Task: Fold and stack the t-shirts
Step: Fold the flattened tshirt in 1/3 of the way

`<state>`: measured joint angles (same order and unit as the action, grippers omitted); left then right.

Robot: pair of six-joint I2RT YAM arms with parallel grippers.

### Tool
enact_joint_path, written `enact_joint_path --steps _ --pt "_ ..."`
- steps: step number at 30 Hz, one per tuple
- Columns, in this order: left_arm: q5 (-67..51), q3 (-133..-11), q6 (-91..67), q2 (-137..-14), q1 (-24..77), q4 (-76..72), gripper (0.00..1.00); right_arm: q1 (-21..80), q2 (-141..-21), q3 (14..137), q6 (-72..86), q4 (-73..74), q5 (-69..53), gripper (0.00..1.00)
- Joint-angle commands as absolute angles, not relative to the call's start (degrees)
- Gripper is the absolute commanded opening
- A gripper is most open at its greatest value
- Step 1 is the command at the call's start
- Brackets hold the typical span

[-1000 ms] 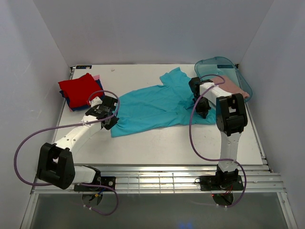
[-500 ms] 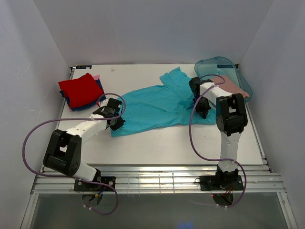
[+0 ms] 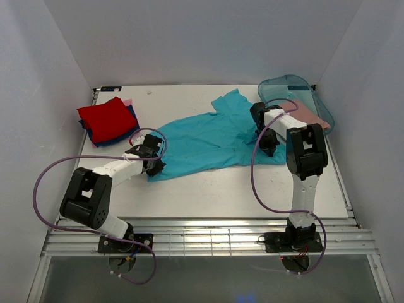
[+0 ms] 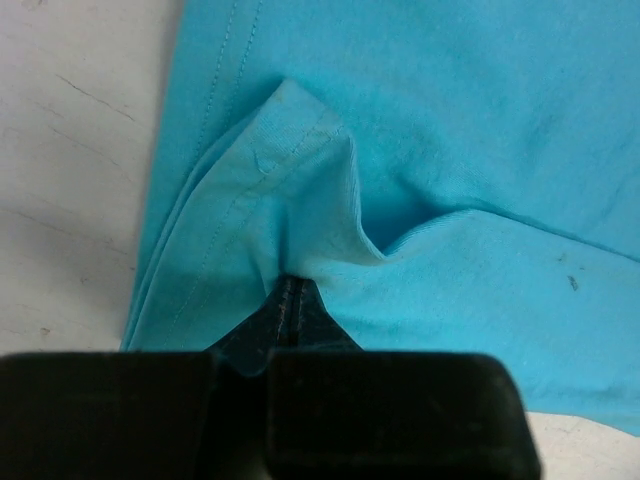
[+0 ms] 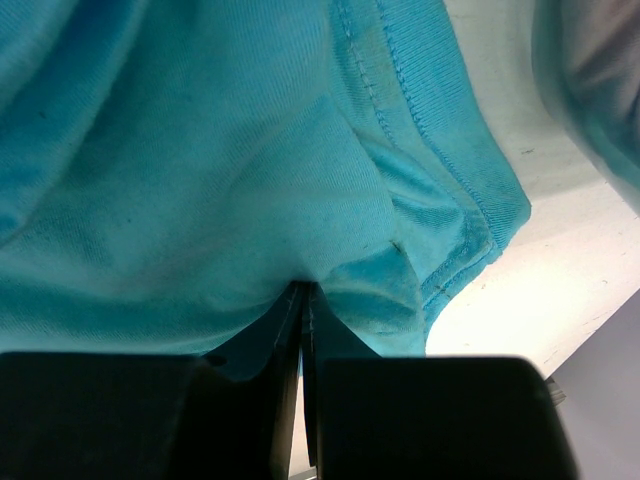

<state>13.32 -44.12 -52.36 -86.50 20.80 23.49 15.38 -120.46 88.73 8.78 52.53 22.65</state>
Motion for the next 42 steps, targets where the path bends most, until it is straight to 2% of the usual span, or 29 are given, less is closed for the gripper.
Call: enact_joint_path --steps 1,22,27,36,42 --pt "15.20 -41.40 -54.22 -85.87 20.83 27.68 0.00 15.12 -120.14 89.38 9.14 52.73 21.97 0.08" --pt "19.51 -33.22 -58.01 -76.82 20.83 36.56 0.00 14.68 -127.88 101.25 9.14 57.57 21.88 0.08" --pt "19.42 -33.22 -57.48 -76.99 20.83 36.74 0.00 14.77 -125.78 94.94 10.11 57.92 21.80 0.08" --pt "19.51 -33.84 -56.25 -78.40 20.83 36.65 0.00 15.99 -113.39 75.52 15.11 54.23 15.20 0.08" --pt "19.69 -33.14 -56.16 -77.26 20.83 37.17 0.00 17.22 -107.67 68.92 16.17 54.32 15.38 0.08"
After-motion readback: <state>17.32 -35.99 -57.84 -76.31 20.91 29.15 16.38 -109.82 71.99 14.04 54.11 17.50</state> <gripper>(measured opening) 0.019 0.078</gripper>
